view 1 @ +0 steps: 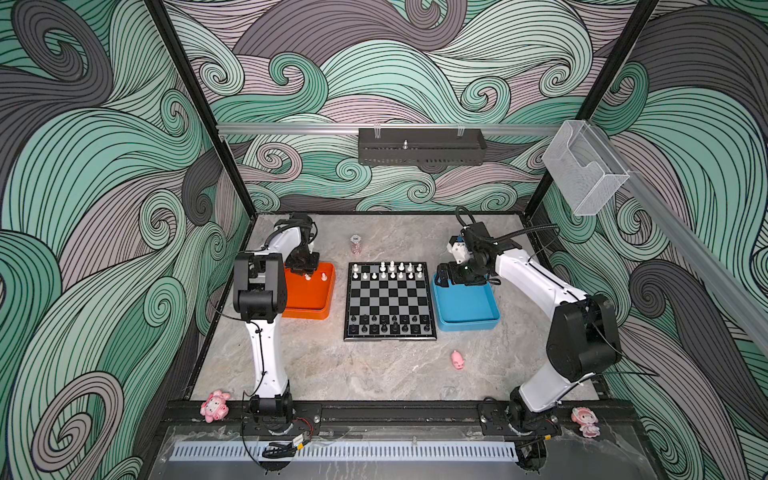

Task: Set up the chess pieces on the board
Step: 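Lower the left gripper into the orange tray and close on a white pawn, then lift the white pawn with the left gripper and carry it over the board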

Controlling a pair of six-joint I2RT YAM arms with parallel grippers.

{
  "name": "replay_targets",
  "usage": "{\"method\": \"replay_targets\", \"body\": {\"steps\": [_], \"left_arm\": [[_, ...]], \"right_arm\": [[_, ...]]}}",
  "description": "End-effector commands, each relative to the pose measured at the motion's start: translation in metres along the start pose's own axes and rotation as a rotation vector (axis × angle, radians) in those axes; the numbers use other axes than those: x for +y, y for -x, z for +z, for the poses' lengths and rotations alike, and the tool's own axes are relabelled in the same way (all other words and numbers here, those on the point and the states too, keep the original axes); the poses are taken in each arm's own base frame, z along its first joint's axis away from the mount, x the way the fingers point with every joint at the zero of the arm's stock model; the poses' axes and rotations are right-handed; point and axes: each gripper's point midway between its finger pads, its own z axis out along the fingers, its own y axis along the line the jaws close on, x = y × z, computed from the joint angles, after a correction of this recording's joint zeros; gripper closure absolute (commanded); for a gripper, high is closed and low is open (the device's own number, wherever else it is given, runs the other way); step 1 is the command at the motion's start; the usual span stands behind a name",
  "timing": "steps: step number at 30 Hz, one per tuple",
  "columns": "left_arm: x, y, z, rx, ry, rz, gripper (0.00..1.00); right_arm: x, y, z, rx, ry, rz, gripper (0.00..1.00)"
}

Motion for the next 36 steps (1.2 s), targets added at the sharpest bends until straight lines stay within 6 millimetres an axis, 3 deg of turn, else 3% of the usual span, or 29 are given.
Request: {"method": "replay_targets", "body": {"steps": [1, 20, 36], "left_arm": [[-0.003, 0.009, -0.011, -0.048, -0.001, -0.001, 0.71], [-0.003, 0.007, -0.013, -0.033, 0.023, -0.006, 0.90], [0.003, -0.013, -0.047, -0.008, 0.082, 0.002, 0.98]], "right_arm": [[0.000, 0.003, -0.008, -0.014, -0.001, -0.002, 0.01], [0.000, 0.005, -0.010, -0.021, 0.000, -0.004, 0.01], [0.004, 0.003, -0.020, -0.042, 0.019, -0.017, 0.01]]}}
